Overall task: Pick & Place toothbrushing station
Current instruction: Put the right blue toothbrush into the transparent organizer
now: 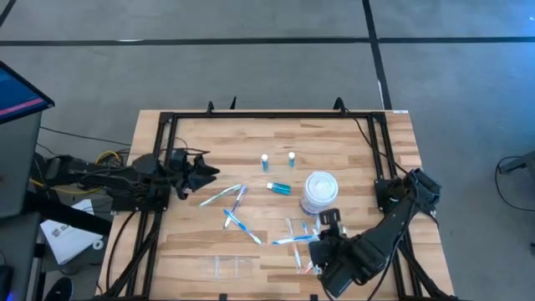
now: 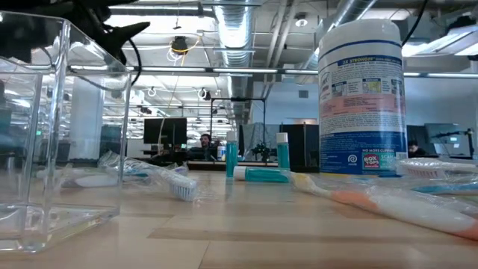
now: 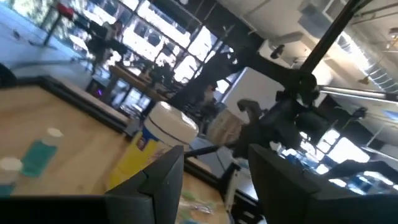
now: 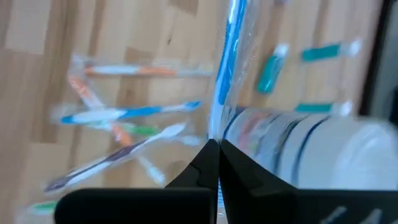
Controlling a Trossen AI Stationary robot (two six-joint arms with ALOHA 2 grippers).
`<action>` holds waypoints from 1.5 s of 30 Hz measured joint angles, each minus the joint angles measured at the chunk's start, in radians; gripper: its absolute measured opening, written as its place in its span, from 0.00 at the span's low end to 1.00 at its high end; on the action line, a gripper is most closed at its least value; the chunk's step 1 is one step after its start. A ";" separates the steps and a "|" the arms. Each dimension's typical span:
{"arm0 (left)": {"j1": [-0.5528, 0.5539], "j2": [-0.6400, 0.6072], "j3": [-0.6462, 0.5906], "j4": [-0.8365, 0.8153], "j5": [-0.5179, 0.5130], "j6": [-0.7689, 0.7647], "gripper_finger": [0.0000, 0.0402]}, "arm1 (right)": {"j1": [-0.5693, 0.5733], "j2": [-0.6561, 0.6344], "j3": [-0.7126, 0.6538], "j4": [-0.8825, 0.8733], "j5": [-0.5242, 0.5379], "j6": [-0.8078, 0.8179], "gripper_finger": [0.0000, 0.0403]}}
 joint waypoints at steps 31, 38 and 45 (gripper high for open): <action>0.123 0.609 0.420 0.090 0.362 -0.274 0.44 | -0.091 -0.005 0.071 -0.005 0.238 -0.468 0.00; 0.157 0.717 0.500 0.090 0.482 -0.384 0.44 | -0.095 -0.005 0.071 -0.005 0.321 -0.513 0.00; 0.115 0.852 0.587 0.089 0.549 -0.464 0.44 | -0.104 -0.004 0.071 -0.006 0.364 -0.533 0.00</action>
